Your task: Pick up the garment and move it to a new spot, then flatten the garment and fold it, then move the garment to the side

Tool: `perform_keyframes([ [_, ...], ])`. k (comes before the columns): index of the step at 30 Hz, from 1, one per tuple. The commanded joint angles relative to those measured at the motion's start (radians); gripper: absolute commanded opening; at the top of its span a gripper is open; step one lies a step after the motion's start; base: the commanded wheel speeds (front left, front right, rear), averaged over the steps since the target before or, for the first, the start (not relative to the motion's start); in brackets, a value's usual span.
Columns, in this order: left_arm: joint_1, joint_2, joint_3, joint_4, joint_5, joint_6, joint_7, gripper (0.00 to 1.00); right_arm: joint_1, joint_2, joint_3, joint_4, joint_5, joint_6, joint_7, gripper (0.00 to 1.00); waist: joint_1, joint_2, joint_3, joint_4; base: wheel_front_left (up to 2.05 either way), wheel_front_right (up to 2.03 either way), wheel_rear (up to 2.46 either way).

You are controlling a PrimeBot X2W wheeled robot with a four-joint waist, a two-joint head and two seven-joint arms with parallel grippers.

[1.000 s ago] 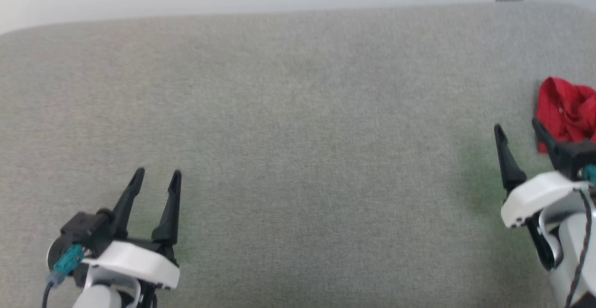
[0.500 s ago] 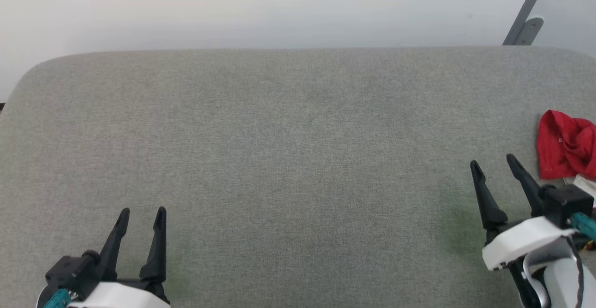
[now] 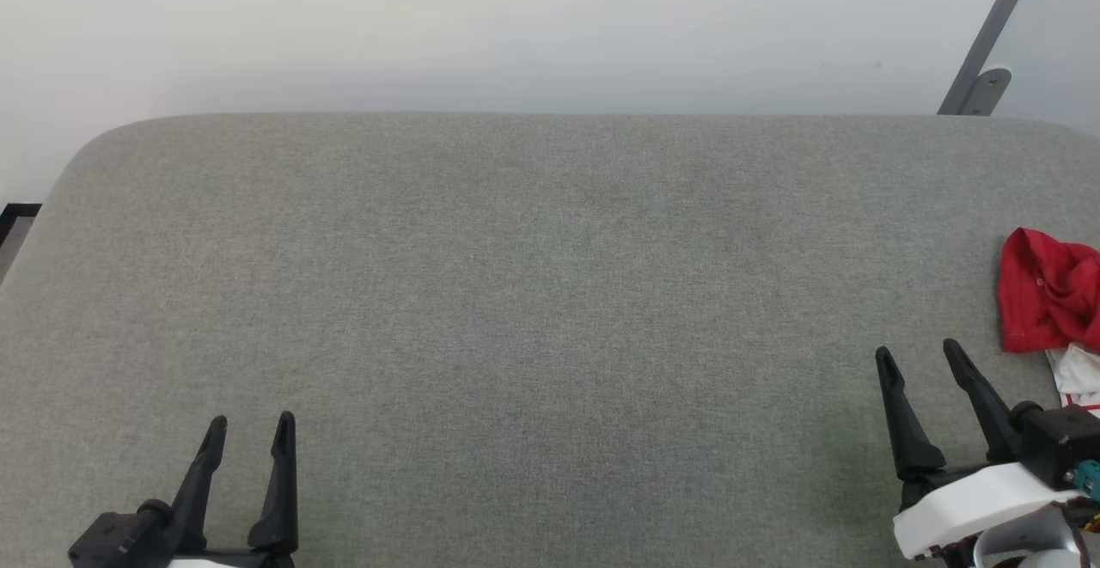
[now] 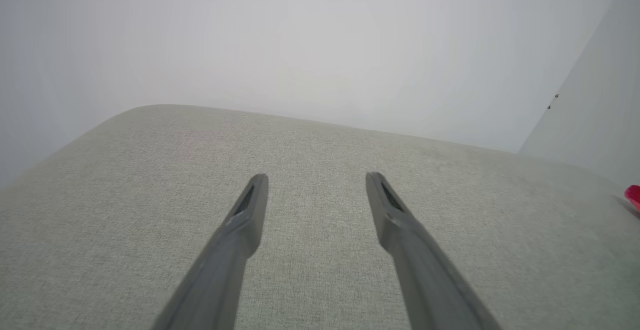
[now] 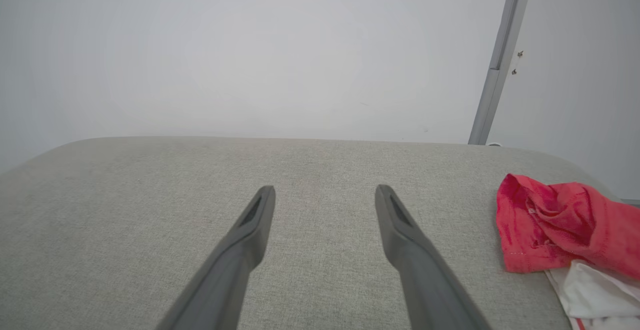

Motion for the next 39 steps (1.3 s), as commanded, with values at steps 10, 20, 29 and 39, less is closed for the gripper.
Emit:
perform_keyframes([
  [10,0.014,0.002,0.012,-0.017,0.008,0.001,-0.005,1.0,0.028,0.023,-0.015,-0.048,-0.012,-0.003,0.03,1.0,0.0,-0.0001,0.007,0.005,0.0,0.0,0.0],
  [20,0.003,-0.023,0.007,0.016,-0.026,0.0,0.009,0.0,0.034,0.037,-0.012,-0.011,0.021,0.0,0.042,0.0,0.0,-0.0001,0.012,0.002,0.0,0.0,0.0],
  [29,-0.029,-0.032,0.014,0.035,-0.184,0.001,0.048,0.0,0.015,0.051,-0.025,0.002,0.185,0.0,0.071,0.0,0.0,-0.0001,0.009,-0.003,0.0,0.0,0.0],
  [39,-0.058,-0.041,0.02,0.054,-0.324,0.0,0.084,0.0,-0.001,0.064,-0.037,0.015,0.33,0.0,0.097,0.0,0.0,-0.0001,0.005,-0.008,0.0,0.0,0.0],
])
